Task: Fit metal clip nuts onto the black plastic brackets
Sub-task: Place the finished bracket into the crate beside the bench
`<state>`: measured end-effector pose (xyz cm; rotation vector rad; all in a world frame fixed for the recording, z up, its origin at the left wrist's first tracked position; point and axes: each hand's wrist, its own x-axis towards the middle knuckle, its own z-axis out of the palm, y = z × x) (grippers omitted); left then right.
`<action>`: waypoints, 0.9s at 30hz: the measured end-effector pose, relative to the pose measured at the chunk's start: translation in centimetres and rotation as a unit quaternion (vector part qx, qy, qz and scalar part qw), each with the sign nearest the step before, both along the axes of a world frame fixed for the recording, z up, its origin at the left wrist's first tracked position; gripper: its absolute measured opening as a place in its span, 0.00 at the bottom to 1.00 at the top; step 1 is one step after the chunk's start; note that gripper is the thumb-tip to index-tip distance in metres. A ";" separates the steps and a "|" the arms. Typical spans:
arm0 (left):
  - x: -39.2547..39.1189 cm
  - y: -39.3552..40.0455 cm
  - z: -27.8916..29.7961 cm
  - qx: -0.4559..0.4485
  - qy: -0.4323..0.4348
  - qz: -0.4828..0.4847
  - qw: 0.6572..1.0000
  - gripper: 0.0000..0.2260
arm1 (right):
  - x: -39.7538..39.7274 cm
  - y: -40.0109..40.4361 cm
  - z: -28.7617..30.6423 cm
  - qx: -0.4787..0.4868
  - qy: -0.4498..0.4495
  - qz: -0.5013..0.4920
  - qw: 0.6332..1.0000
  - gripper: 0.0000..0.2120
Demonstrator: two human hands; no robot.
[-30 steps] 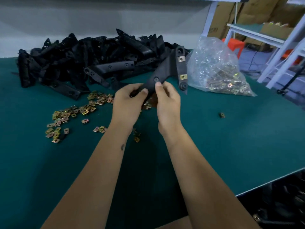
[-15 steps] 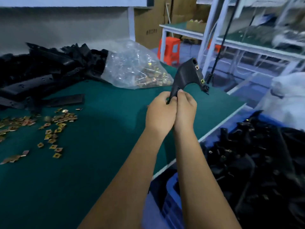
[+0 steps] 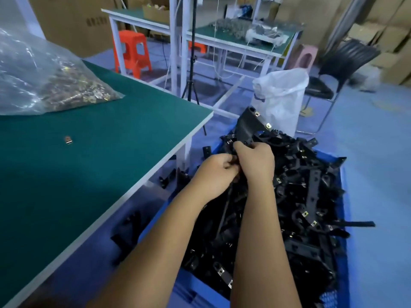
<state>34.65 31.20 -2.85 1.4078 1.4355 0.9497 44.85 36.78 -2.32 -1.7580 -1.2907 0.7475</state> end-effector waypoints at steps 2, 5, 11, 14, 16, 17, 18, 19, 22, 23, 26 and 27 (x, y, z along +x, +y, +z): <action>0.3 -0.1 -0.3 -0.022 -0.022 -0.027 0.999 0.12 | 2.0 0.7 -0.7 -0.036 -0.045 -0.059 0.997 0.15; -0.2 -0.2 -0.5 -0.023 -0.029 -0.015 0.999 0.09 | 3.5 1.2 -2.2 -0.103 -0.059 -0.103 0.987 0.09; -2.2 -0.7 0.2 -0.018 -0.036 -0.004 0.999 0.11 | 1.9 0.8 -3.4 -0.172 -0.163 -0.159 0.958 0.19; -3.8 -1.1 1.1 -0.008 -0.066 0.028 0.997 0.13 | -0.5 -0.3 -2.3 -0.092 -0.175 -0.195 0.961 0.25; -5.1 -1.4 2.1 0.021 -0.113 0.067 0.991 0.13 | -3.0 -0.7 -0.8 -0.015 -0.143 -0.178 0.973 0.26; -5.8 -1.7 2.7 0.047 -0.143 0.092 0.984 0.14 | -4.7 -1.0 0.1 0.022 -0.126 -0.156 0.979 0.25; -6.7 -2.0 3.2 0.078 -0.169 0.122 0.975 0.14 | -6.7 -1.3 1.1 0.055 -0.108 -0.126 0.985 0.24; -7.7 -2.3 3.7 0.110 -0.184 0.155 0.964 0.13 | -8.9 -1.6 2.1 0.081 -0.089 -0.090 0.989 0.22; -11.4 -4.0 4.5 0.199 -0.195 0.269 0.922 0.13 | -16.0 -3.6 4.4 0.139 -0.040 0.033 0.989 0.16; -13.0 -4.7 4.6 0.224 -0.203 0.307 0.903 0.13 | -18.3 -4.5 5.0 0.152 -0.030 0.078 0.985 0.15; -18.6 -7.7 4.7 0.266 -0.198 0.397 0.856 0.13 | -25.0 -7.3 6.0 0.154 0.012 0.204 0.967 0.11; -20.6 -8.9 4.6 0.271 -0.184 0.422 0.846 0.13 | -27.0 -8.3 6.1 0.145 0.040 0.239 0.959 0.11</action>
